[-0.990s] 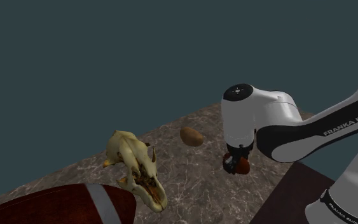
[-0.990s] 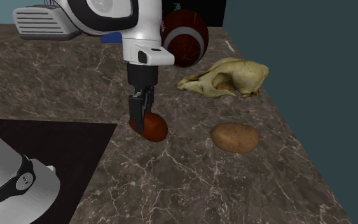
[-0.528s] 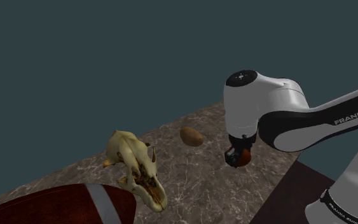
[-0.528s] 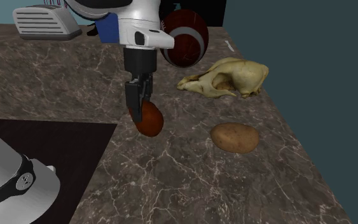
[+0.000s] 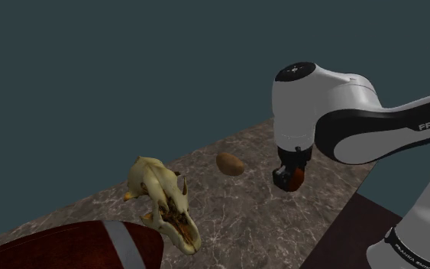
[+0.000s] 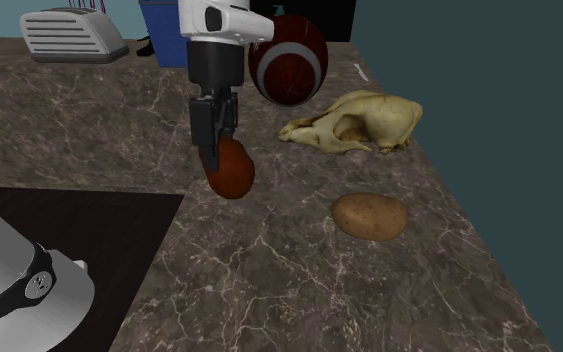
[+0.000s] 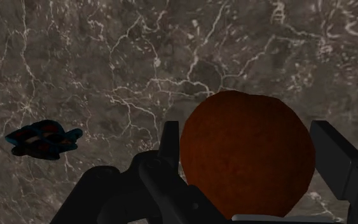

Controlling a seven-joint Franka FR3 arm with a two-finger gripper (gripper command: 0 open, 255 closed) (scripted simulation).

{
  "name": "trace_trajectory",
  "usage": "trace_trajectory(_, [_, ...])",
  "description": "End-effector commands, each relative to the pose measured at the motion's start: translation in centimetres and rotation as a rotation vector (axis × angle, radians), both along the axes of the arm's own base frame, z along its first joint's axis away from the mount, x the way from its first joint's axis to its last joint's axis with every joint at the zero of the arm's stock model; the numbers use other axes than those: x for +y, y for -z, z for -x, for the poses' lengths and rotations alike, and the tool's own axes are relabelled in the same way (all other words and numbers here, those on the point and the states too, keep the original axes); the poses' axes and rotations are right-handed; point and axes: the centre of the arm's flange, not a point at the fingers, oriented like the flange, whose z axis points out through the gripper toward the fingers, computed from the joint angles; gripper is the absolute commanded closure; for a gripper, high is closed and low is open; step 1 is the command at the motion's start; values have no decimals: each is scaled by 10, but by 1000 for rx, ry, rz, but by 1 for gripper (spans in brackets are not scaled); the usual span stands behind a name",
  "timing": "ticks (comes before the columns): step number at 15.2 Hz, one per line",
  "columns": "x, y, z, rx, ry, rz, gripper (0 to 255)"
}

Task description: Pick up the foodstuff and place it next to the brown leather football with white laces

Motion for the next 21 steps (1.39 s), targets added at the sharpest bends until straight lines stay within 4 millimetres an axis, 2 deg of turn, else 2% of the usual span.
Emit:
trace_trajectory(1, [1, -11, 1, 1, 0, 0, 255])
trace_trajectory(21, [1, -117, 1, 1, 0, 0, 255])
